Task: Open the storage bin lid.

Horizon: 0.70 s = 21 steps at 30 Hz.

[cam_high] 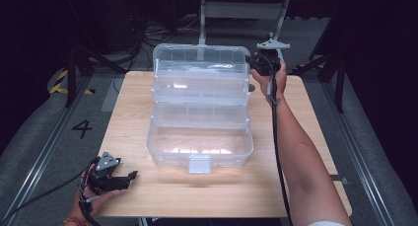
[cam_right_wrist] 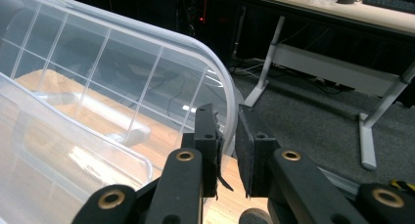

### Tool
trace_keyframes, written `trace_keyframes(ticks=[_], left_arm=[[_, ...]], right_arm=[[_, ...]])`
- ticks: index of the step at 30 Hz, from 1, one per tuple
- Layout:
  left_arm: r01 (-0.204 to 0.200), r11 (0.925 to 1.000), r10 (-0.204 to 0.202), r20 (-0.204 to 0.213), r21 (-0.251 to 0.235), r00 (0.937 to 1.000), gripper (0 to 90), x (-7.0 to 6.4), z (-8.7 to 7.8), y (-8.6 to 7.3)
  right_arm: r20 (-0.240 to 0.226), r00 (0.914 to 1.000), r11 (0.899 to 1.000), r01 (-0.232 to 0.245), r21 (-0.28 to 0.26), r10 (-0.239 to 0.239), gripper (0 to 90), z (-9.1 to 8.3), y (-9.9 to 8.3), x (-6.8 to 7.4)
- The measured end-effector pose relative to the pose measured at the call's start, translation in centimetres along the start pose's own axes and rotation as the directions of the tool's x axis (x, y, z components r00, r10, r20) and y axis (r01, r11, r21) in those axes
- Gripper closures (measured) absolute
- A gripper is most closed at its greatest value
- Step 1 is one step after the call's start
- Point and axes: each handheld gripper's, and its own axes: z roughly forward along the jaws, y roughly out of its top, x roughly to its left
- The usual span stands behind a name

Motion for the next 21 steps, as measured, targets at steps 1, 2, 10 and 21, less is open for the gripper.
trace_keyframes(ticks=[1,2,10,21], left_arm=[[0.000,1.0000,0.000,0.000,0.000,1.0000,20.3,0.0,0.0,0.0],[0.000,1.0000,0.000,0.000,0.000,1.0000,20.3,0.0,0.0,0.0],[-0.003,1.0000,0.003,0.000,0.007,1.0000,20.3,0.0,-0.1,0.0],[0.000,0.9999,0.000,0.002,0.010,1.0000,20.4,-0.1,-0.1,0.0]], right_arm=[[0.000,1.0000,1.000,-0.004,-0.001,0.004,80.2,0.1,-0.1,-0.1],[0.005,1.0000,1.000,-0.003,0.001,0.003,80.0,0.3,-0.1,0.0],[0.028,0.9996,1.000,0.001,0.026,-0.001,79.4,1.2,-0.4,0.0],[0.036,0.9993,0.999,-0.008,0.041,0.007,78.7,1.9,-0.8,-0.1]])
